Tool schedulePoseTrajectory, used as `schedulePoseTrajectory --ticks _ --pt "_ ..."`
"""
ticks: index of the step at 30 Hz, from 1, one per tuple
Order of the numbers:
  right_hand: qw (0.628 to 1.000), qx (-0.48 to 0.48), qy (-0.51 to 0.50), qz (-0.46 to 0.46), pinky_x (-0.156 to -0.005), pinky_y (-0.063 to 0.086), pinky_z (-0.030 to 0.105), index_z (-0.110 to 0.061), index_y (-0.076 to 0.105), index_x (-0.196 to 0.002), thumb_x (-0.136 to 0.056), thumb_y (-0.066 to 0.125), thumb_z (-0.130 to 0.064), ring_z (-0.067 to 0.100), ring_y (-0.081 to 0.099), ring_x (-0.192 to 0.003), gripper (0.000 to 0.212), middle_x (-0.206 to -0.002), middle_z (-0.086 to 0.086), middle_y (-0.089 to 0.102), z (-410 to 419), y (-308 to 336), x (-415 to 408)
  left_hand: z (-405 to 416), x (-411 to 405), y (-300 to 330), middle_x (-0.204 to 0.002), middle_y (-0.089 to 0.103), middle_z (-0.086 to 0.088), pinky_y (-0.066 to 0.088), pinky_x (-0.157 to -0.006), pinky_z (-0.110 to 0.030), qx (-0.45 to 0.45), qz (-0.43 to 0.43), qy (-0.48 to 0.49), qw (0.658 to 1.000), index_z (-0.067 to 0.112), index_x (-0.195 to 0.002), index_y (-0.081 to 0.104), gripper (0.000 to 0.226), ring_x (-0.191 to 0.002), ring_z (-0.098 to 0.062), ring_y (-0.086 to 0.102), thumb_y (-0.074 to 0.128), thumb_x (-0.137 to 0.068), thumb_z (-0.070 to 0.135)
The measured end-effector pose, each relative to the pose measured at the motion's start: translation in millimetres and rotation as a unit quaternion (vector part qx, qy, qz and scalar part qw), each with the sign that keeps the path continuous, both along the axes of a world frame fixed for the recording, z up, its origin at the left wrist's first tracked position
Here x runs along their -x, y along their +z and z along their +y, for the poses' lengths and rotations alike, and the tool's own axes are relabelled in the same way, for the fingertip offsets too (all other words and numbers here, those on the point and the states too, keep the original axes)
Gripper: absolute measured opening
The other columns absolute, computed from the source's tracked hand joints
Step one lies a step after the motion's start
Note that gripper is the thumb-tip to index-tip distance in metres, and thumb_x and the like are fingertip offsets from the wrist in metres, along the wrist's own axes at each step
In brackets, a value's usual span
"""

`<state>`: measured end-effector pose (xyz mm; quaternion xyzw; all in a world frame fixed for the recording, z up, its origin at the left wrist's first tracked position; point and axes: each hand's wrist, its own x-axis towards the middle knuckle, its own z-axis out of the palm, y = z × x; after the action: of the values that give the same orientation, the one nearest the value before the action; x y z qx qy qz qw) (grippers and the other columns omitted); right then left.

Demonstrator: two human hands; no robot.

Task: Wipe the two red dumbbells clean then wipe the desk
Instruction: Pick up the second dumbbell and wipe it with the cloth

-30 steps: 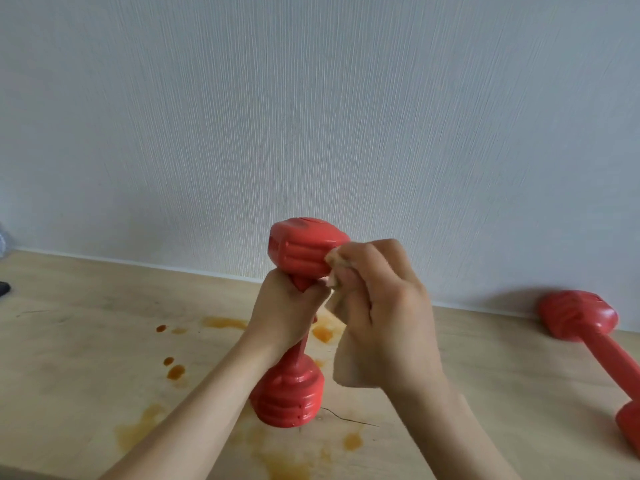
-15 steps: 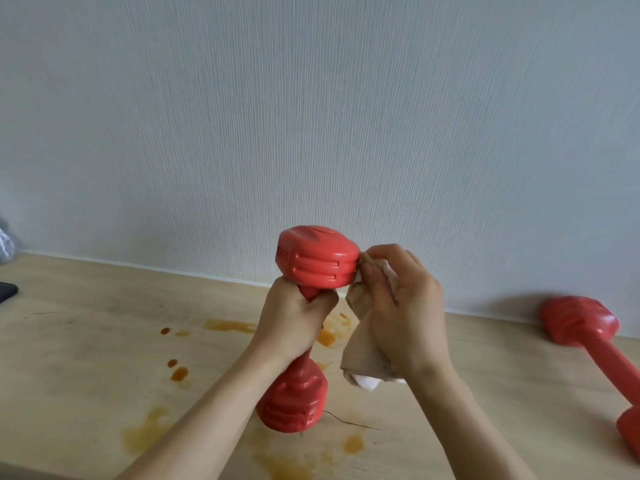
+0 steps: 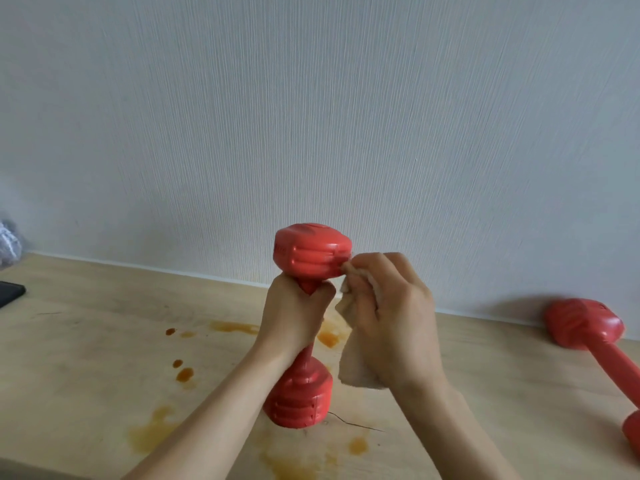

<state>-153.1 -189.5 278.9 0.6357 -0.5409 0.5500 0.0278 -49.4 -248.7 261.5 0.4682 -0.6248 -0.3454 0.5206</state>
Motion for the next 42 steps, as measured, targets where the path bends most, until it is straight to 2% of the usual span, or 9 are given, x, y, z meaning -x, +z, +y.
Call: schedulePoseTrajectory --ticks 12,16,19,25,29,32,34,36,42 --pt "0.997 -0.036 0.061 -0.04 -0.065 0.037 0.001 -0.02 0.062 -0.085 -0.087 0.059 0.0 -0.005 0.058 -0.076 0.02 -0.081 -0.004 0.064 -6.6 -1.2 25.4 1.6 -4.9 -3.6 -0.05 0.045 -0.01 0.041 -0.051 -0.033 0.0 0.019 -0.103 0.995 0.008 -0.062 0.054 0.015 -0.046 -0.021 0.05 0.056 -0.069 0.021" --pt "0.99 0.013 0.052 -0.127 -0.07 0.044 0.011 -0.035 0.056 -0.089 -0.089 0.052 -0.018 0.003 0.064 -0.079 0.018 -0.089 0.0 0.068 -4.1 2.9 27.1 0.1 -7.4 -3.0 -0.047 0.047 0.0 0.043 -0.051 -0.029 -0.012 0.032 -0.094 0.995 0.018 -0.06 0.058 0.009 -0.044 -0.015 0.05 0.058 -0.068 0.023" --pt "0.986 0.002 0.113 -0.122 -0.072 0.045 0.015 -0.035 0.054 -0.104 -0.094 0.045 -0.03 0.005 0.063 -0.081 0.014 -0.09 -0.008 0.065 -3.4 3.9 15.2 0.4 -7.0 -0.8 -0.043 0.049 0.005 0.042 -0.049 -0.027 -0.03 0.055 -0.099 0.993 0.028 -0.056 0.063 0.016 -0.041 -0.013 0.05 0.058 -0.07 0.02" --pt "0.938 -0.061 0.24 -0.241 -0.082 0.046 0.016 -0.007 0.063 -0.097 -0.099 0.036 -0.019 0.005 0.064 -0.09 0.03 -0.091 -0.006 0.07 -22.9 16.7 25.9 13.9 -3.4 5.3 -0.043 0.049 0.004 0.038 -0.043 -0.017 -0.001 0.011 -0.218 0.976 0.018 -0.057 0.055 0.011 -0.04 -0.008 0.046 0.056 -0.066 0.013" --pt "0.901 -0.132 0.263 -0.318 -0.058 0.043 0.004 -0.015 0.057 -0.079 -0.098 0.038 -0.003 -0.01 0.059 -0.058 0.03 -0.056 -0.019 0.065 -27.3 23.1 42.4 10.6 -1.2 7.8 -0.046 0.046 0.003 0.04 -0.045 -0.02 -0.035 -0.016 -0.296 0.954 0.026 -0.05 0.055 0.018 -0.042 -0.011 0.046 0.059 -0.066 0.017" --pt "0.869 -0.105 0.296 -0.384 -0.073 0.049 0.021 -0.002 0.062 -0.091 -0.092 0.048 -0.02 0.013 0.061 -0.077 0.023 -0.083 0.006 0.067 -29.4 15.9 46.0 7.4 3.2 5.4 -0.051 0.051 0.001 0.044 -0.047 -0.025 -0.027 -0.015 -0.31 0.95 0.024 -0.056 0.06 0.012 -0.049 -0.01 0.051 0.064 -0.06 0.034" --pt "0.88 -0.083 0.263 -0.386 -0.083 0.047 0.036 -0.004 0.064 -0.092 -0.092 0.052 -0.028 0.024 0.059 -0.088 0.027 -0.094 0.014 0.065 -30.2 8.7 47.7 7.4 3.8 4.0 -0.059 0.063 -0.005 0.048 -0.056 -0.031 0.025 -0.04 -0.262 0.964 0.015 -0.068 0.067 0.025 -0.06 -0.011 0.06 0.072 -0.062 0.04" --pt "0.895 -0.069 0.233 -0.373 -0.082 0.049 0.037 -0.007 0.064 -0.09 -0.092 0.055 -0.028 0.022 0.062 -0.088 0.022 -0.091 0.009 0.069 -28.4 4.3 47.9 10.6 -0.8 4.1 -0.072 0.071 0.003 0.049 -0.063 -0.019 0.065 -0.041 -0.197 0.977 0.016 -0.078 0.071 0.032 -0.07 -0.005 0.066 0.082 -0.06 0.04" --pt "0.947 -0.049 0.129 -0.289 -0.054 0.043 0.028 -0.012 0.052 -0.092 -0.087 0.056 -0.032 0.004 0.053 -0.048 0.021 -0.05 -0.009 0.06 -25.2 0.8 40.4 15.9 -9.9 -3.1 -0.055 0.059 -0.012 0.043 -0.056 -0.025 0.124 -0.037 -0.133 0.983 0.002 -0.065 0.063 0.049 -0.058 -0.023 0.058 0.065 -0.062 0.05"
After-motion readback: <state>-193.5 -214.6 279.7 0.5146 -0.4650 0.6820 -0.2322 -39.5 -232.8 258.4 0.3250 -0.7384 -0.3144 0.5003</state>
